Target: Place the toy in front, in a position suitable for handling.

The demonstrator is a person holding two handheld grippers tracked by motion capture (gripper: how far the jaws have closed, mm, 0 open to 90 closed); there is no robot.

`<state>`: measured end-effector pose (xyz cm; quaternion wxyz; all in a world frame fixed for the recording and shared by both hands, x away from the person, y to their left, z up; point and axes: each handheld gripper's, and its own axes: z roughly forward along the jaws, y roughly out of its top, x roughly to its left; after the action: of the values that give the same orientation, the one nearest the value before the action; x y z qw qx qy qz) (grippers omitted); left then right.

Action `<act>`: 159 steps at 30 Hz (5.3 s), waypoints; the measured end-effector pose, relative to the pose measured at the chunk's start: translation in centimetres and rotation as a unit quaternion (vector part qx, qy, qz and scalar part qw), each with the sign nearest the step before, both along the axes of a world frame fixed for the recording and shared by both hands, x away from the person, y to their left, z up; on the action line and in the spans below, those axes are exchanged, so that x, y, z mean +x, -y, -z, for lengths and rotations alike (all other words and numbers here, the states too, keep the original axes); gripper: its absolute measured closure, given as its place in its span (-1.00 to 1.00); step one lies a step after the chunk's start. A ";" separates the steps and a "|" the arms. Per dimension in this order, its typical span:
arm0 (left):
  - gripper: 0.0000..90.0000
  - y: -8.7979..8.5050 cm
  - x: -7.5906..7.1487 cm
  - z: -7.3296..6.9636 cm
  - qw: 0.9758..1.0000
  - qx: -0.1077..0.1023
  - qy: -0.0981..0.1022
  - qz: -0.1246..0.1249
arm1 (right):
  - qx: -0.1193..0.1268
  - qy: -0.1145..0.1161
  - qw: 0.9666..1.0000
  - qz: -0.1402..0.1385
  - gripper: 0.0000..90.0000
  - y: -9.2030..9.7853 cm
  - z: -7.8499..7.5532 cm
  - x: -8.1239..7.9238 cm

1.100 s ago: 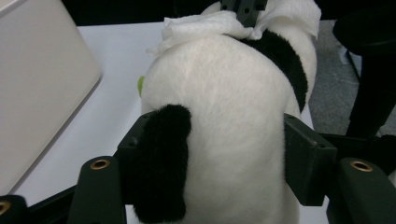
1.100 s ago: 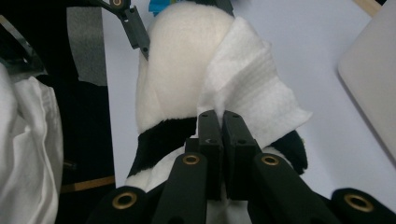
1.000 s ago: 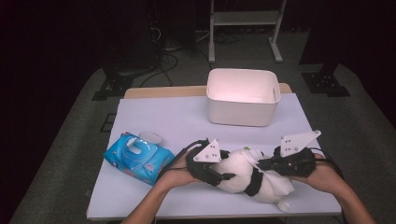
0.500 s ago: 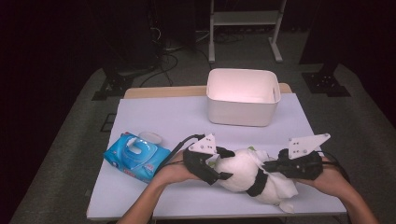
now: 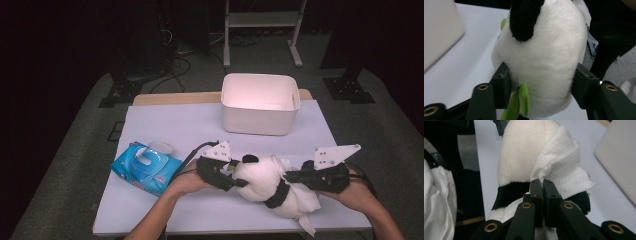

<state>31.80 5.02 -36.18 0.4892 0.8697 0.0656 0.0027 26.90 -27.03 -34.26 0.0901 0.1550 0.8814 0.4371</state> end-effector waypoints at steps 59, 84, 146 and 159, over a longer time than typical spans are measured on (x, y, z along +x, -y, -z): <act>-0.34 1.8 -0.4 -5.5 0.997 0.053 0.054 0.015 | 0.118 0.016 0.993 -0.006 0.94 0.7 -2.1 1.1; -0.30 1.7 -0.1 -5.6 0.998 0.045 0.050 0.005 | 0.114 -0.005 0.993 0.016 0.94 2.4 0.5 0.5; -0.05 1.5 0.9 -4.8 0.996 0.067 0.054 -0.014 | 0.012 0.041 0.999 -0.019 0.94 -1.3 -6.4 2.1; -0.06 2.3 0.5 -5.0 0.995 0.074 0.061 -0.009 | -0.050 0.057 0.996 -0.043 0.94 -3.8 -8.7 2.1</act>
<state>32.34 2.76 -31.19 0.4267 0.9010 0.0435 0.0652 29.03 -23.27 -25.56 0.1290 0.0865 0.9013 0.4043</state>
